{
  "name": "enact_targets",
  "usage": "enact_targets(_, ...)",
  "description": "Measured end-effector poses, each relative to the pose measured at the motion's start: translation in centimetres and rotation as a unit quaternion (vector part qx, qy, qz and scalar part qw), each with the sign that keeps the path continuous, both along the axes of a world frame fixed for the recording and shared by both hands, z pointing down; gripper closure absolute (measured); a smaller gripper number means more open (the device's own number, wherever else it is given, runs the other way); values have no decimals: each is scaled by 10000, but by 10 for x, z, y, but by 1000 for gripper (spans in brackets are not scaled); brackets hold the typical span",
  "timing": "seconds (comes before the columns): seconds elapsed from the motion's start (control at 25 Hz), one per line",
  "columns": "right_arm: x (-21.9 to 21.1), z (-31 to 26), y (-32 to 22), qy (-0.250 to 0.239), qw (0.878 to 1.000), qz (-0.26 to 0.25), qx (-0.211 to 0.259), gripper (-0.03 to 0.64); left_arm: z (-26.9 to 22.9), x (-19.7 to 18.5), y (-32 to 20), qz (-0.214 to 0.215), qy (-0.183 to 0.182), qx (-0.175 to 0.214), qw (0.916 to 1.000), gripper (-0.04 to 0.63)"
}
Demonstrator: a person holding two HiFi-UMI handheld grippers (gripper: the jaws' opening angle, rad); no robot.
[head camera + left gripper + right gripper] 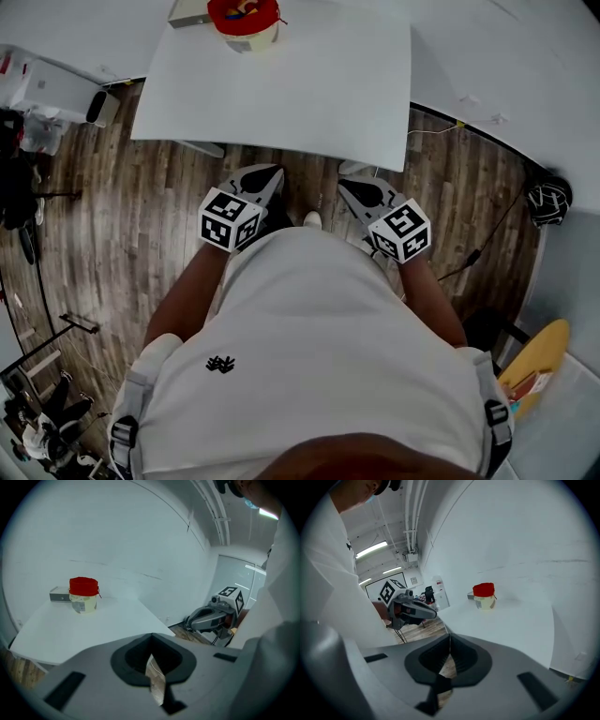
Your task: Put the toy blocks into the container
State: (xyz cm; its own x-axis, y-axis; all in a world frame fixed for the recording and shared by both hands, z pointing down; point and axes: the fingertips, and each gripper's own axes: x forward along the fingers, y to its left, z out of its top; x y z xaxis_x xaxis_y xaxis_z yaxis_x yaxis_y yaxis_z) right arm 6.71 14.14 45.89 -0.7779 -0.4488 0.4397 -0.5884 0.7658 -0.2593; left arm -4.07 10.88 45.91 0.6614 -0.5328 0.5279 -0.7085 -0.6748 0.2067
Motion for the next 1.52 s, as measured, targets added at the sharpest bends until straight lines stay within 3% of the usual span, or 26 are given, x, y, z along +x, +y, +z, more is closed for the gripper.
enact_targets(0.72,0,-11,17,45,9991,-187,378,610,5,0,21,-157,-14,41,9999,589)
enact_targets(1.52,10,5,16,44,9999,81,71,611,14,12,2,52,10,-51,10000,589)
